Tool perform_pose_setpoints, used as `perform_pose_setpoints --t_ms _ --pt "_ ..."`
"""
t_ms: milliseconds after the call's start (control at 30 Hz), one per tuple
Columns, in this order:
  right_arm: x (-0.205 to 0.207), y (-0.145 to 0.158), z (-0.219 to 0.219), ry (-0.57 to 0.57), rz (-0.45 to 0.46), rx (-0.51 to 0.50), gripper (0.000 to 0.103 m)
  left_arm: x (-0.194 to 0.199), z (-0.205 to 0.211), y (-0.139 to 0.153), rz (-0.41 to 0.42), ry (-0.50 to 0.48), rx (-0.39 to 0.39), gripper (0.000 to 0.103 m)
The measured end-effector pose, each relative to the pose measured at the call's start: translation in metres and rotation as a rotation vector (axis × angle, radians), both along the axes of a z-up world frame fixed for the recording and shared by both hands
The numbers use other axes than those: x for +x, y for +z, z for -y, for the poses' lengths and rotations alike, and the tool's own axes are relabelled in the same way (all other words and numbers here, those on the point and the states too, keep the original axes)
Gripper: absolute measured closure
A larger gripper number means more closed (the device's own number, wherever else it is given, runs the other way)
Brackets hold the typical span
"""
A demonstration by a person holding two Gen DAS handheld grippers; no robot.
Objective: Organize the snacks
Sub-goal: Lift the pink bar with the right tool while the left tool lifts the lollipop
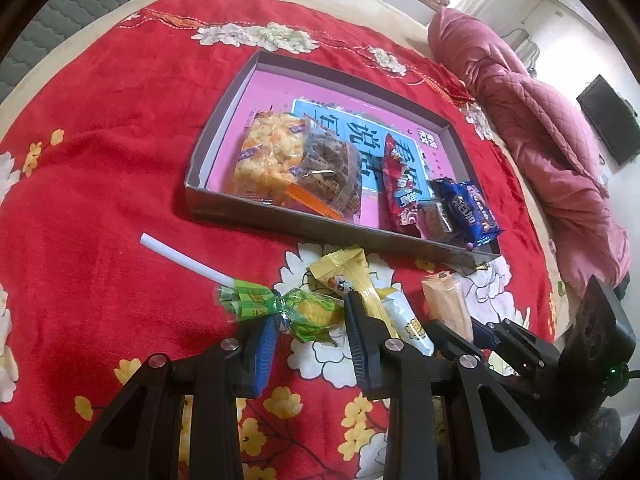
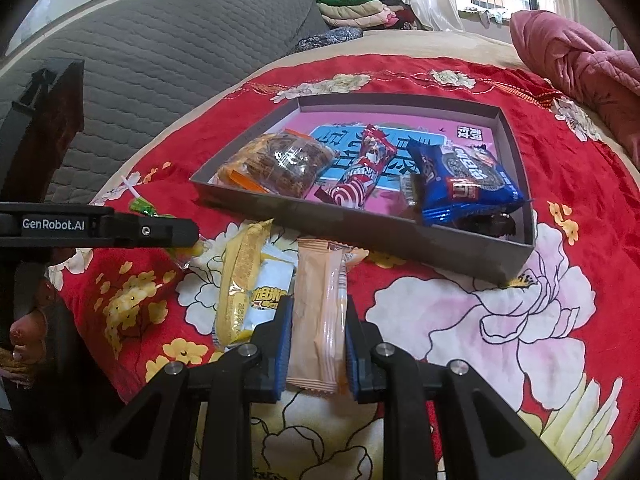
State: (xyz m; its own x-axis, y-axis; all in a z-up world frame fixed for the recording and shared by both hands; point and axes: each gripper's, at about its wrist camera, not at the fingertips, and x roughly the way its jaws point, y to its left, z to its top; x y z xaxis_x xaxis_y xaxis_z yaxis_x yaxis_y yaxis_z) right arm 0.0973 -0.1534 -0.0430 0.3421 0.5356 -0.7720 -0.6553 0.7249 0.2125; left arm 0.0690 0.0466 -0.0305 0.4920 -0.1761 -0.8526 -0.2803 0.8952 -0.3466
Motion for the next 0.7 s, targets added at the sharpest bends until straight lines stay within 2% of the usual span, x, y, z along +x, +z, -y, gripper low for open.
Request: perform_pose_setpoints --t_ms 700 --pt "-0.001 0.026 0.002 -0.023 0.068 0.063 0.080 0.001 0.006 0.018 0.037 -0.008 0.021 0.070"
